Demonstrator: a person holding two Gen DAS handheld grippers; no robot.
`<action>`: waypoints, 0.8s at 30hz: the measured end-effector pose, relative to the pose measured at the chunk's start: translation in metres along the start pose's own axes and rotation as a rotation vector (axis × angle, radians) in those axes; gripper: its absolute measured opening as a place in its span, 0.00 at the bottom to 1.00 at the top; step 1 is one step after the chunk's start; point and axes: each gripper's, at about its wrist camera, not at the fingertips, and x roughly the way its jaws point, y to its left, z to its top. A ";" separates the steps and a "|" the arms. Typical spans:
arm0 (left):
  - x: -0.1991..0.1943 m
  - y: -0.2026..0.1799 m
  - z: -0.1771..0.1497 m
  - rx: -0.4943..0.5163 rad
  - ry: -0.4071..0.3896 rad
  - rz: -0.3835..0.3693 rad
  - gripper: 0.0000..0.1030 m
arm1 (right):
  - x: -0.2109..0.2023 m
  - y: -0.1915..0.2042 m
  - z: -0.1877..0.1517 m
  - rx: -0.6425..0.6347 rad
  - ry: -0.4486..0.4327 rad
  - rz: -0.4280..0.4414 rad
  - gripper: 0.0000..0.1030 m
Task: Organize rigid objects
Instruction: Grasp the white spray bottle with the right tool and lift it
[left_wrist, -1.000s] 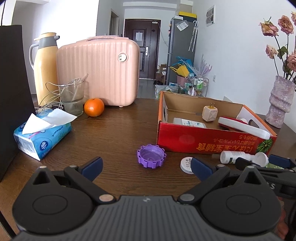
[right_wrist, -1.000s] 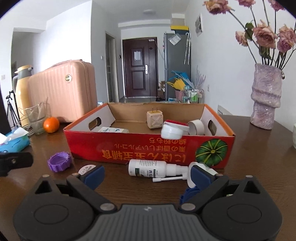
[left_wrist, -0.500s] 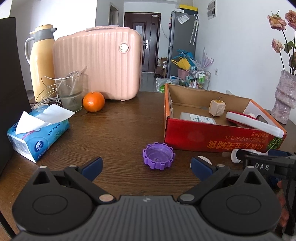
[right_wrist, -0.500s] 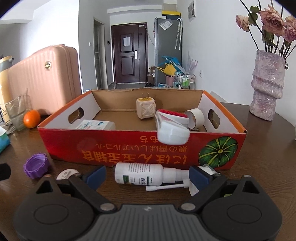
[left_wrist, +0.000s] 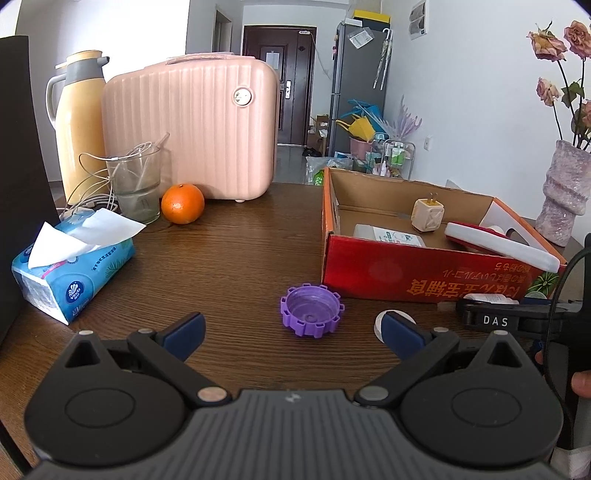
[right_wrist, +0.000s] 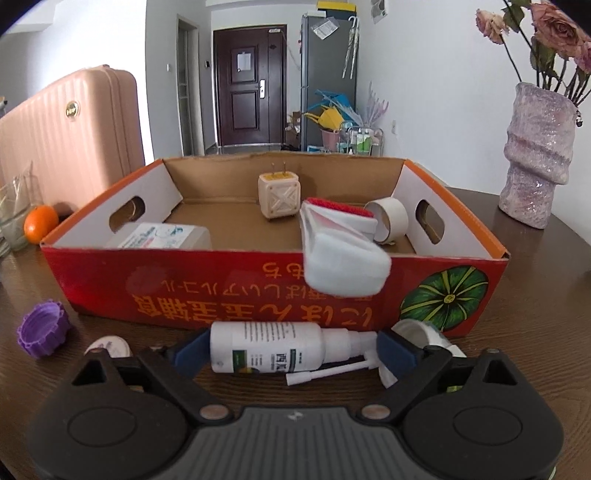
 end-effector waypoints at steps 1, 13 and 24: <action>0.000 0.000 0.000 0.000 -0.001 0.000 1.00 | 0.000 0.000 0.000 -0.001 0.000 0.000 0.93; -0.002 0.000 0.000 -0.001 -0.008 0.002 1.00 | -0.007 0.005 -0.005 -0.042 -0.026 0.015 0.81; -0.003 0.001 0.000 -0.002 -0.011 0.000 1.00 | -0.029 0.009 -0.011 -0.055 -0.082 0.039 0.81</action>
